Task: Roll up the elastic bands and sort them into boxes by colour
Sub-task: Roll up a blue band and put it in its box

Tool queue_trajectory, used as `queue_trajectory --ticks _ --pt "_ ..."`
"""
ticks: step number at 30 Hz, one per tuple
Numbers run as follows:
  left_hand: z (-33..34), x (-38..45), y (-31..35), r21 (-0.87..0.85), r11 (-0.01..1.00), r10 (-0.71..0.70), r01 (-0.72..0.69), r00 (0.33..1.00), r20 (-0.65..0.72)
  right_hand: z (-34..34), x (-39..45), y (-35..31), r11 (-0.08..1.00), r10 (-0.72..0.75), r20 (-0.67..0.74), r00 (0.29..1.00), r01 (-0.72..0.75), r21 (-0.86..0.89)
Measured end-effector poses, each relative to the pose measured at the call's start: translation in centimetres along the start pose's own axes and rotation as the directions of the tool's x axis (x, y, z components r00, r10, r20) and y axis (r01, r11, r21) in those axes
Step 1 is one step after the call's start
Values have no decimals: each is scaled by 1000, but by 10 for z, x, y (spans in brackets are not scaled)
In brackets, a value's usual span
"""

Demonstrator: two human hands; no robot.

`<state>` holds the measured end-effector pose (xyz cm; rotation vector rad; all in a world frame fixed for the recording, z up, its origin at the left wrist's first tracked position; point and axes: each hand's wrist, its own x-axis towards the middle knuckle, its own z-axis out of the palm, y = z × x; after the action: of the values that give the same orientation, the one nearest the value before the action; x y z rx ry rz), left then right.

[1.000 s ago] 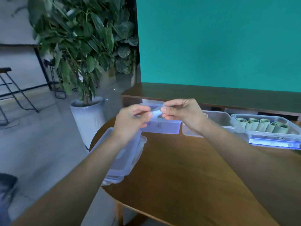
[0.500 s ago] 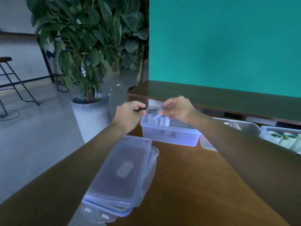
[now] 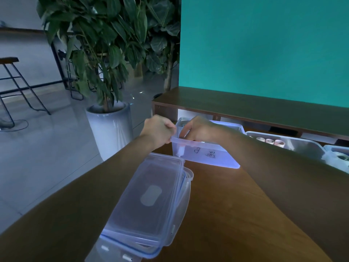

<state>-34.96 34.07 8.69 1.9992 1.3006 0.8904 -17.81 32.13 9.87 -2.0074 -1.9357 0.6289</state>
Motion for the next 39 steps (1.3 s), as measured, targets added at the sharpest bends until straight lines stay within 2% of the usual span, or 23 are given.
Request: queue_trajectory --ticks 2,7,10,15,18,22,24,30,34,39 --pt "1 1 -2 -2 1000 5 -5 1000 2 0 1 -3 999 20 -1 1000 -20 -29" --pt "2 2 -6 4 1000 26 -26 1000 -1 -2 2 8 991 19 23 1000 -22 132" --pt "1 2 -7 -6 1000 29 -29 1000 9 -1 1 11 988 11 31 999 -15 154" --pt "2 1 -7 -5 999 32 -32 999 -7 -4 -5 7 961 25 142 990 -63 270" --pt "1 2 -6 6 1000 29 -29 1000 3 -2 -5 5 979 -24 73 997 8 205" --pt "1 1 -4 31 999 30 -30 1000 7 -1 -5 4 998 -50 84 995 47 38" --pt "1 1 -4 44 998 34 -34 999 7 1 -5 5 998 -64 65 996 63 15" --pt "2 0 -4 41 998 37 -37 999 3 -2 -10 8 997 -32 79 996 27 74" --pt "2 -1 -4 77 996 50 -49 999 -4 -3 -15 0 957 86 194 977 -135 256" --pt "3 -4 -2 84 995 62 -62 998 2 -4 -14 2 971 66 151 986 -98 216"
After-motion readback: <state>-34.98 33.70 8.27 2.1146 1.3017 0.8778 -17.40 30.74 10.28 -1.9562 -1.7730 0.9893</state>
